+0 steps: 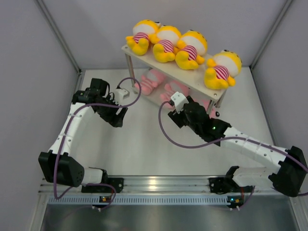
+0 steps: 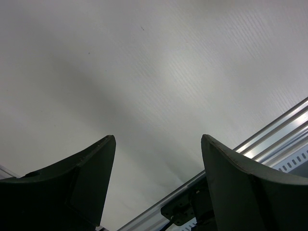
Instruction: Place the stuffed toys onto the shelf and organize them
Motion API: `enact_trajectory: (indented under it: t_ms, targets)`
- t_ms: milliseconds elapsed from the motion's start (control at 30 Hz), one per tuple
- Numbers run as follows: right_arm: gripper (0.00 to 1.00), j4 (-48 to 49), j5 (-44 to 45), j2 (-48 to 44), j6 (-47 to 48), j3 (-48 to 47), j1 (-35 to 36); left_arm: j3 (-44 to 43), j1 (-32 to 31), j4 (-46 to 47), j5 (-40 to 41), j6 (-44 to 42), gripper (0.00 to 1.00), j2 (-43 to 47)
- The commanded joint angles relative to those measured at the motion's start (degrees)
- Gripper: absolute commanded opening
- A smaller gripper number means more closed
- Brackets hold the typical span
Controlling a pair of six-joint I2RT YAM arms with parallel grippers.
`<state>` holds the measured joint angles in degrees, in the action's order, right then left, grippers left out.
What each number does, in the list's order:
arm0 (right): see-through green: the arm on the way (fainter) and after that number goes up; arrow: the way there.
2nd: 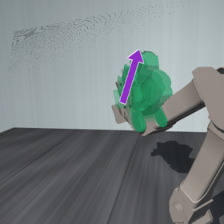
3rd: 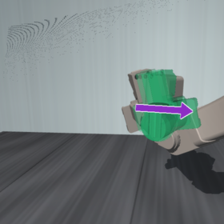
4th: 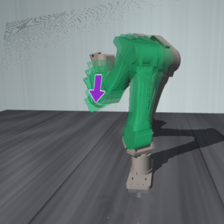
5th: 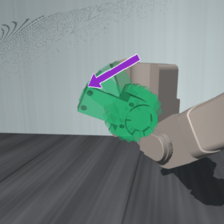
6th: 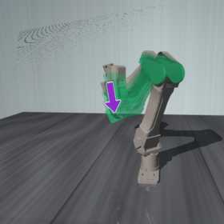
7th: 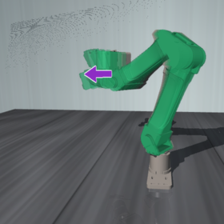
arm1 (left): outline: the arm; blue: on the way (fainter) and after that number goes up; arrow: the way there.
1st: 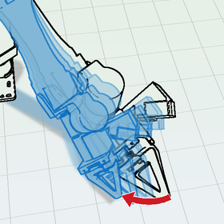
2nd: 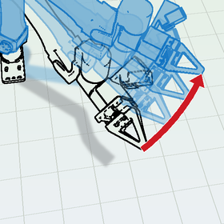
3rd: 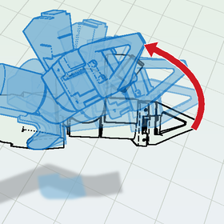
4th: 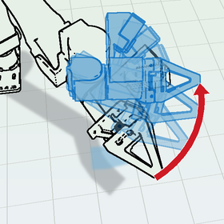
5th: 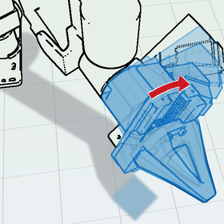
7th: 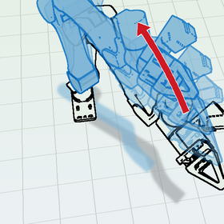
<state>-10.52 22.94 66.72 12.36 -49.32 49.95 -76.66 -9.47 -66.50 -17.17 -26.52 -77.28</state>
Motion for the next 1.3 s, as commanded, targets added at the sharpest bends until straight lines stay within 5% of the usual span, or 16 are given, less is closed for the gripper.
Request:
enact_trajectory:
  t_ms: [0,333,733,867,1000,1267]
  targets:
    - [0.71,-11.17,1.58,3.58,2.05,-8.94,0.76,-0.42,0.16,-0.30,-1.38,-0.20,0.78,1.43]
    - [0.68,-30.69,7.64,21.51,-4.80,-23.79,-0.82,0.37,0.16,-0.30,-0.94,-0.63,0.78,2.92]
    - [0.62,-28.32,8.79,27.67,-2.61,-24.42,-3.63,0.29,0.16,-0.30,-1.11,-0.64,0.78,3.01]
    - [0.27,-29.55,9.05,29.52,-0.41,-24.24,-4.34,0.29,0.16,-0.30,-0.59,-0.72,0.78,3.01]
    - [0.05,-29.47,8.00,28.47,2.39,-22.75,-4.25,0.20,0.16,-0.30,-0.59,-0.63,0.78,3.10]
    - [0.00,-26.22,-4.38,16.00,11.96,-17.31,-3.55,0.02,0.16,-0.30,-1.02,-0.72,0.78,2.48]
